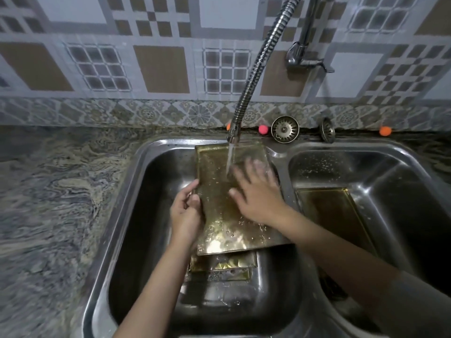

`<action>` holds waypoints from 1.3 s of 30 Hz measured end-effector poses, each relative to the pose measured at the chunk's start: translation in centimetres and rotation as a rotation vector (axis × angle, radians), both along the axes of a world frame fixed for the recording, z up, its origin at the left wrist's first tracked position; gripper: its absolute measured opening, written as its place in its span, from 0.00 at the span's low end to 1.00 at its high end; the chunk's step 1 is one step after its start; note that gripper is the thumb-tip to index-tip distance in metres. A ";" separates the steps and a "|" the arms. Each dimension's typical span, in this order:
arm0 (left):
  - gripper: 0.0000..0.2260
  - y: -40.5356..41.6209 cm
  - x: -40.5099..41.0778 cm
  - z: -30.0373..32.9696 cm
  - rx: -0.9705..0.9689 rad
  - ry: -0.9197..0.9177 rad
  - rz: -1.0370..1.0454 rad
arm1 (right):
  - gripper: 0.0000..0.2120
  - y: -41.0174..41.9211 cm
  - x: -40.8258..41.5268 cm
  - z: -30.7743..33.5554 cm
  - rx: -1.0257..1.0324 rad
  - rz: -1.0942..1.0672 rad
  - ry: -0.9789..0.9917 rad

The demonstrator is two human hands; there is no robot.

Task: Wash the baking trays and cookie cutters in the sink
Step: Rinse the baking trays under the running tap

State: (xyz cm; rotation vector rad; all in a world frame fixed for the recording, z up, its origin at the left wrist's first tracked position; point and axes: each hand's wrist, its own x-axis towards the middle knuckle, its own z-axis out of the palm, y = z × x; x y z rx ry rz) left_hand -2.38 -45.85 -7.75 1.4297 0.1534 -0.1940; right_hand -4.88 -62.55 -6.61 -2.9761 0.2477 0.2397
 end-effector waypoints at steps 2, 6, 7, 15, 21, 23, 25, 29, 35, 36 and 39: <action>0.14 -1.2 -1.0 0.3 0.009 -0.022 -0.048 | 0.31 0.0 1.6 0.6 0.003 -0.169 0.004; 0.15 -1.3 -0.2 0.0 -0.066 0.035 0.007 | 0.28 4.6 -0.7 0.2 0.071 0.201 -0.041; 0.16 -0.7 0.4 -0.2 -0.056 0.045 0.022 | 0.28 4.8 -1.9 0.0 0.067 0.285 -0.029; 0.15 -1.2 -1.1 -0.1 0.040 -0.089 -0.075 | 0.29 2.5 1.7 0.4 0.105 -0.096 -0.049; 0.16 2.5 1.3 -0.2 0.081 -0.077 0.031 | 0.28 1.6 -3.6 0.4 -0.034 0.184 0.010; 0.16 3.2 1.5 -0.4 0.074 -0.069 0.043 | 0.29 0.3 -3.9 1.4 -0.140 0.080 0.027; 0.16 3.6 1.5 -0.6 0.059 -0.055 0.057 | 0.30 -0.2 -4.2 1.5 -0.114 0.030 0.006; 0.16 3.4 1.6 -0.9 0.041 -0.053 0.027 | 0.27 -0.6 -4.9 2.1 0.573 -0.161 -0.073; 0.13 2.8 1.3 -0.4 0.079 0.017 -0.087 | 0.21 0.2 -5.6 2.1 1.130 -0.400 -0.396; 0.11 2.6 1.2 -0.3 0.110 0.043 -0.138 | 0.21 0.3 -5.6 2.5 1.150 -0.425 -0.449; 0.14 1.6 0.7 0.8 0.201 0.049 -0.272 | 0.21 0.9 -5.6 3.1 1.175 -0.352 -0.575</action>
